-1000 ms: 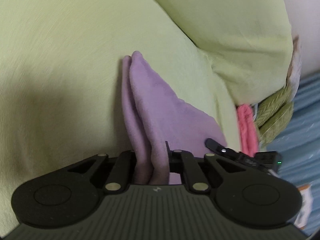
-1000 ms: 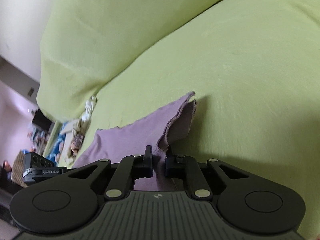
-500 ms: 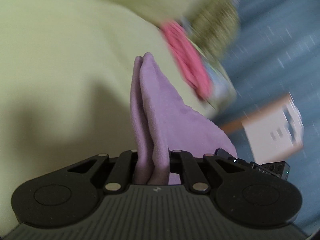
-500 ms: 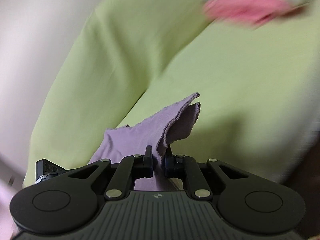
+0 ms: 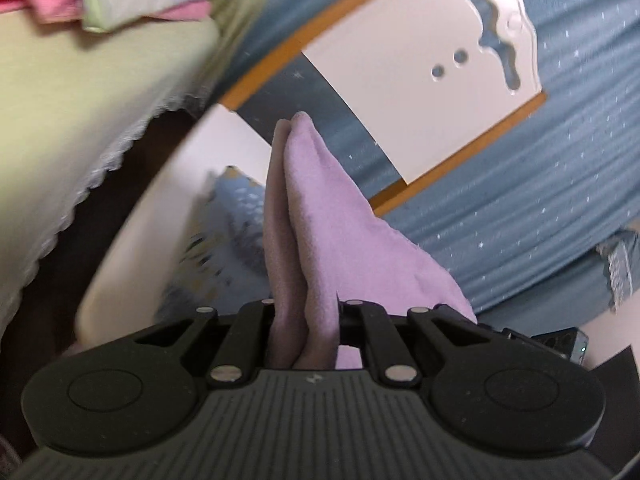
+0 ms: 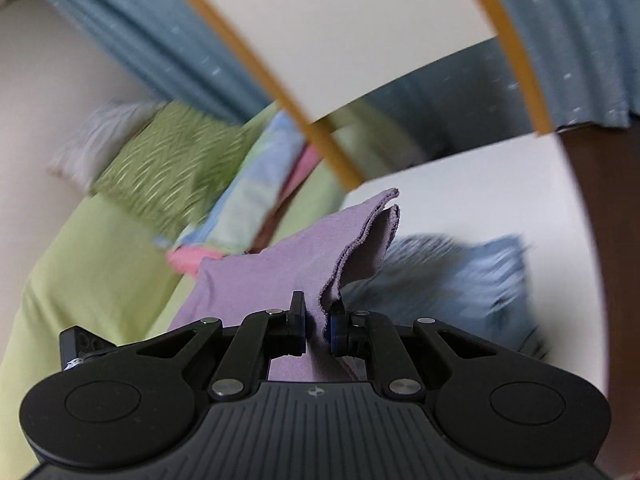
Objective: Fold clothes
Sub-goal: 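Carry the folded top with both grippers to the white chair seat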
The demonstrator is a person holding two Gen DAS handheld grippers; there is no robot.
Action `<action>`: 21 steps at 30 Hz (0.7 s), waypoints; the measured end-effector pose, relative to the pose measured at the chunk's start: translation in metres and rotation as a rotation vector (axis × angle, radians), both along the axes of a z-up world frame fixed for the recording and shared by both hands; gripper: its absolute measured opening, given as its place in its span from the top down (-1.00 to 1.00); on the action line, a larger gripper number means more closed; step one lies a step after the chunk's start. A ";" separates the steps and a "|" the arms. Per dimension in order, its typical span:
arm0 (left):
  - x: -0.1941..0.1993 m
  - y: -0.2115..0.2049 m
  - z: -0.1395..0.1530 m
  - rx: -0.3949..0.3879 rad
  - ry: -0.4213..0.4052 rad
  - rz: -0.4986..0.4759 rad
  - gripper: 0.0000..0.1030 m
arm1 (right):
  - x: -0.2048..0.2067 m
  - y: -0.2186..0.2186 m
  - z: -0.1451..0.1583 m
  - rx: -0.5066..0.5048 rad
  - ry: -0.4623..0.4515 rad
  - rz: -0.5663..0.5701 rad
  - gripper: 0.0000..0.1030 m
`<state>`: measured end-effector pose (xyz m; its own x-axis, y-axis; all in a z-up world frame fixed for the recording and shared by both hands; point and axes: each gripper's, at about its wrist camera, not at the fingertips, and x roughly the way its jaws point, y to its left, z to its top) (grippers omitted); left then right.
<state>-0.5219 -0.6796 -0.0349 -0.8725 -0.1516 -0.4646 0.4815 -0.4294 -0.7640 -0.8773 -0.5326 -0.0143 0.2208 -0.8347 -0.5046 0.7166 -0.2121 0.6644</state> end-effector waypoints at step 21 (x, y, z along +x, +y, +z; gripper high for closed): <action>-0.052 -0.032 -0.053 -0.045 -0.082 -0.060 0.80 | -0.033 -0.018 -0.067 0.102 -0.034 -0.063 0.80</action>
<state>-0.5740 -0.7112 -0.0881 -0.8399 -0.1220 -0.5288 0.5139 -0.4922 -0.7026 -0.9104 -0.5506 -0.0812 0.1885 -0.7921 -0.5805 0.6771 -0.3234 0.6611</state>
